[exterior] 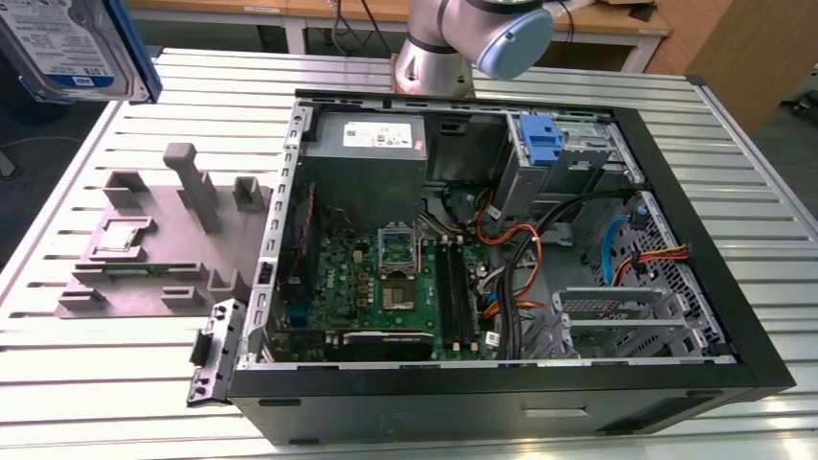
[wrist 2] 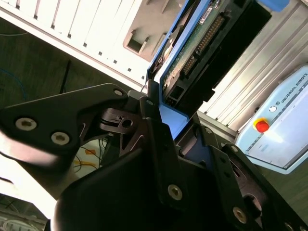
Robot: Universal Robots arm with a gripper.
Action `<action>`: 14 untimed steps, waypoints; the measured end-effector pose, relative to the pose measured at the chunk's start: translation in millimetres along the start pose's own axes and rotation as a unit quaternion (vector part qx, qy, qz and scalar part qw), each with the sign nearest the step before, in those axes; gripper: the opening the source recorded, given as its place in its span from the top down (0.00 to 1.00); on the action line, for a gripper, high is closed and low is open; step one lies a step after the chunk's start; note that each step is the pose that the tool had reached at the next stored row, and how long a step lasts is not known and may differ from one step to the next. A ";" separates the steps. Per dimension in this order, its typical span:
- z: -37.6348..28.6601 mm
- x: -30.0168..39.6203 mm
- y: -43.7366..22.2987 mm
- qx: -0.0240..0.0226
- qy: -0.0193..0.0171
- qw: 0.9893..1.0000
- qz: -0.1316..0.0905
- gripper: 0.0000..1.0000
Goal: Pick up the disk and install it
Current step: 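Pick up the disk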
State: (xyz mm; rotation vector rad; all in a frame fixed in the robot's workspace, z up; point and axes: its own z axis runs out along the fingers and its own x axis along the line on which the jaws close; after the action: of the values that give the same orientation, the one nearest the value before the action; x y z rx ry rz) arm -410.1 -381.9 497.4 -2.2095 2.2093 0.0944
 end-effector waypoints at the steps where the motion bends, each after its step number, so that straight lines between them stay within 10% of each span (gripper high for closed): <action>1: 0.0 0.3 -1.6 0.000 0.000 1.000 0.000 0.64; 6: -0.3 1.4 -17.1 0.000 0.000 1.000 0.000 0.64; 14: -0.3 1.4 -17.8 0.000 0.000 1.000 0.000 0.64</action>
State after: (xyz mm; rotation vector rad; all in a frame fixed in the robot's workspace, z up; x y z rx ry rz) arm -392.3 -383.3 497.1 -2.2095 2.2095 0.0944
